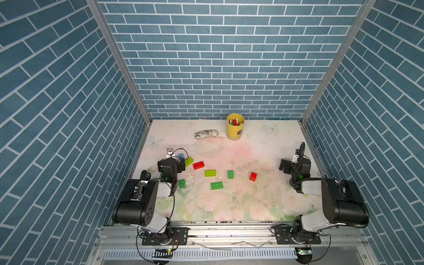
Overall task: Assemble a spoon with lego
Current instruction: Move the lego brick at the center of the board.
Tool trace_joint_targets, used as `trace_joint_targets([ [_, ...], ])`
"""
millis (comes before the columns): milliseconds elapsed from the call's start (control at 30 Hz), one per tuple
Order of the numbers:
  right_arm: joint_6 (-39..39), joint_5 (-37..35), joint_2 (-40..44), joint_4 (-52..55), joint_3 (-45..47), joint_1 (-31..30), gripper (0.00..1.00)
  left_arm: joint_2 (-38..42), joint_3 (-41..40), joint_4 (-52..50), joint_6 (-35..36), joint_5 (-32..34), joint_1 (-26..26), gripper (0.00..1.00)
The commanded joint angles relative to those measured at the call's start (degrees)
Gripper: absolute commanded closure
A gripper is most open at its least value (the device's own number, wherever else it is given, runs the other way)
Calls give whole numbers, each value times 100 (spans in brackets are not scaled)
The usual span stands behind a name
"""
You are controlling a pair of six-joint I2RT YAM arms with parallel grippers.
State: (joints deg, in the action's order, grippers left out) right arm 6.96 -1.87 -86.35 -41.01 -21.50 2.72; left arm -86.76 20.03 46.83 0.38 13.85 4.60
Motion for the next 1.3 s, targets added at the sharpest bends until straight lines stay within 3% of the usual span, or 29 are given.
trace_joint_targets([
  [0,-386,-146,-113,-547,-181,-52,1,-81,166,384,322,-198,-100,1],
  [767,-400,-175,-61,-552,-173,-55,1,-61,113,452,329,-203,-98,1],
  [800,-409,-264,183,-216,-275,-89,1,18,39,573,377,-201,-72,1],
  [867,-274,-741,943,1743,-906,-219,1,504,-56,341,586,76,161,1],
  [933,228,-1491,1421,4010,-1936,-357,1,1423,131,-620,779,554,504,1],
  [1033,1018,-1700,1689,6253,-2931,-588,1,2459,908,-2689,209,541,621,1],
  [1133,1833,-1490,1653,8126,-3718,-975,1,2962,1607,-4157,-444,48,656,1],
  [1267,2635,-1225,1620,9399,-4157,-1907,2,3247,1912,-4960,-885,-944,928,1],
])
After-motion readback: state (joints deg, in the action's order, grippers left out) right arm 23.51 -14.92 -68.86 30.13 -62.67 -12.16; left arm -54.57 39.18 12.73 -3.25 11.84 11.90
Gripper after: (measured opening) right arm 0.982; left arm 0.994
